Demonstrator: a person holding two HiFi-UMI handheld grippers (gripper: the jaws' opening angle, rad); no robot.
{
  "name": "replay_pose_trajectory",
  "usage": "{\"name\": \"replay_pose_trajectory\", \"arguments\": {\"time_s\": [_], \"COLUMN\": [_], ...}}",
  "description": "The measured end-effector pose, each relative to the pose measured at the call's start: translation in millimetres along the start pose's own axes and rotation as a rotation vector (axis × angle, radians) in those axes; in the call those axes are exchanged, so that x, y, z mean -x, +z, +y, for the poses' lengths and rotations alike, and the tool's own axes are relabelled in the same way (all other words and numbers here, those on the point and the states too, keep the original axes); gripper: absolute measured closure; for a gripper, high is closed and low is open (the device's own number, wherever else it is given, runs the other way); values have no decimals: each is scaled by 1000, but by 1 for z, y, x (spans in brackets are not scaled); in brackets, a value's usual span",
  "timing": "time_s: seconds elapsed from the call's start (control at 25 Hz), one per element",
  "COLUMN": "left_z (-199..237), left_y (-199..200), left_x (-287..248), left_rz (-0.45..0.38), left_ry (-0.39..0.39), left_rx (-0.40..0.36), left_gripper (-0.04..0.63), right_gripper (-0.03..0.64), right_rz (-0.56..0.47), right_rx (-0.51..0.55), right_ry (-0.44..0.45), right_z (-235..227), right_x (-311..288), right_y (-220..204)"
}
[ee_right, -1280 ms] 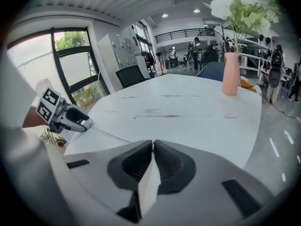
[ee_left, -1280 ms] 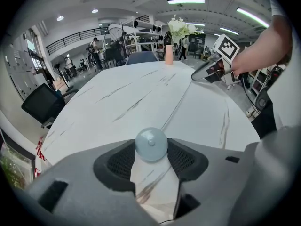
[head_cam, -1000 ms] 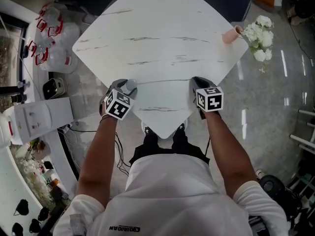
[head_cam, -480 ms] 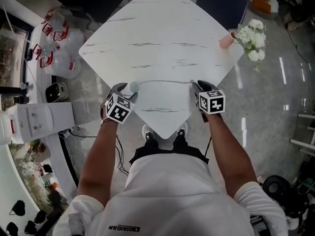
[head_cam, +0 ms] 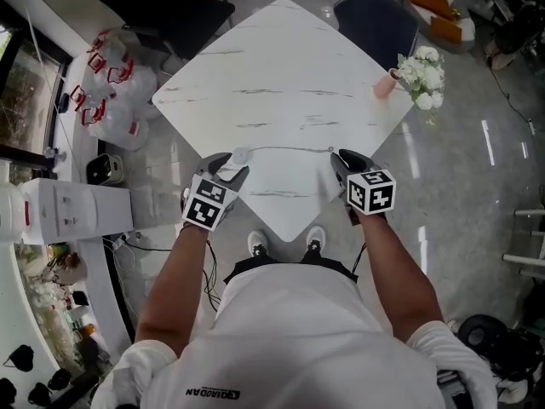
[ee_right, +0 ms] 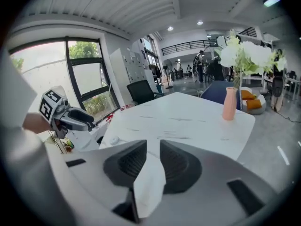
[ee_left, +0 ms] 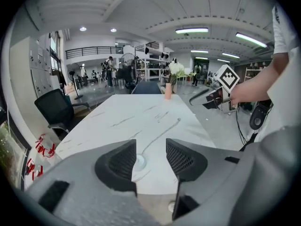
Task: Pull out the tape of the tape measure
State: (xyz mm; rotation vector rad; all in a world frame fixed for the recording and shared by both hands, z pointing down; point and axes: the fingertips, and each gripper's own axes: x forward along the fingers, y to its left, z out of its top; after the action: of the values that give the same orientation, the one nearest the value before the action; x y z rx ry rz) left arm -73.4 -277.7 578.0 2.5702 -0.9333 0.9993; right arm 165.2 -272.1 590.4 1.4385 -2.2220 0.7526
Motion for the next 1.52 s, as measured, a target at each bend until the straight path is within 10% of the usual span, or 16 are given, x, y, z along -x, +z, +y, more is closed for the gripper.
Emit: {"name": "replay_pose_trajectory", "arguments": {"time_s": [0.56, 1.52], "left_z": [-54, -68], "left_y": [90, 145], "left_x": [103, 162], "left_rz": [-371, -505], "left_ry": [7, 81], "left_rx": [86, -10], "left_gripper": [511, 588], "right_gripper": [576, 612], "right_rz": [-289, -430], "right_rx": [114, 135], "right_ry": [174, 222], "right_z": [102, 131], "right_x": [105, 156], "right_y": [89, 119]}}
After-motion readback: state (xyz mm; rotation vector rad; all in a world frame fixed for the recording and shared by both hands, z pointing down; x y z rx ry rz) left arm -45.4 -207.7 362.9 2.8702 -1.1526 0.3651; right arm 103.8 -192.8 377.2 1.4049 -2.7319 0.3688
